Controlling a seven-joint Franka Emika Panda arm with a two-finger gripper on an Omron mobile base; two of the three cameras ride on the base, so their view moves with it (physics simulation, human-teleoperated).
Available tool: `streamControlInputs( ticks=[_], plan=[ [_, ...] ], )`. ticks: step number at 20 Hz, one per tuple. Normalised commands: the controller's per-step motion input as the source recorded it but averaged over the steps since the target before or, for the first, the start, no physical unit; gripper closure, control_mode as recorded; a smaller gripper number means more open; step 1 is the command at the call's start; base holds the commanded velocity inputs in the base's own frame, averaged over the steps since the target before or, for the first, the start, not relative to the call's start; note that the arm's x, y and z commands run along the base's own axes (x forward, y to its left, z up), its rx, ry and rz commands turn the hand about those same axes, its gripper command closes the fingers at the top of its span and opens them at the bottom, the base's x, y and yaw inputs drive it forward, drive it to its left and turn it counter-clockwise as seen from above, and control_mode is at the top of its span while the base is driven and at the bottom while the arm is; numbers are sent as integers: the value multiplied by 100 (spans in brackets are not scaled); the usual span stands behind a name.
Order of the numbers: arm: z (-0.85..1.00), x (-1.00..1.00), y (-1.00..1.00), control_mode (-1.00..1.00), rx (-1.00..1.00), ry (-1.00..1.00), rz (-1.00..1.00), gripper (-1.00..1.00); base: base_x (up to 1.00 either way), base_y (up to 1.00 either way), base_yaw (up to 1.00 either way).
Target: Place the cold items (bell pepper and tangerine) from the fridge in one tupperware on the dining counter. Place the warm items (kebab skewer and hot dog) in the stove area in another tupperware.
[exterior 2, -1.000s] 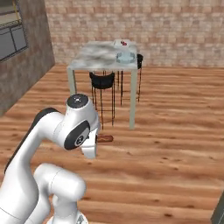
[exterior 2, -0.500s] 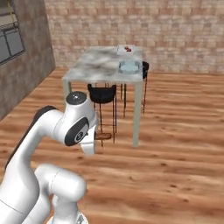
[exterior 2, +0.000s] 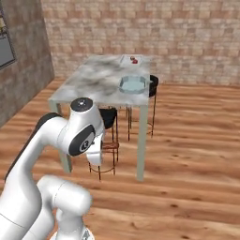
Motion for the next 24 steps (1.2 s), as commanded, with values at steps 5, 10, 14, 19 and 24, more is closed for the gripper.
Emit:
streamControlInputs(
  ticks=[5,10,14,19,24],
  plan=[
    [0,0,0,100,0,0,0,100,100,-65,7],
    [0,0,0,100,0,0,0,100,100,-58,25],
    [0,0,0,100,0,0,0,100,100,-35,34],
    [0,0,0,100,0,0,0,100,99,-24,47],
    [0,0,0,100,0,0,0,100,87,-29,41]
  ],
)
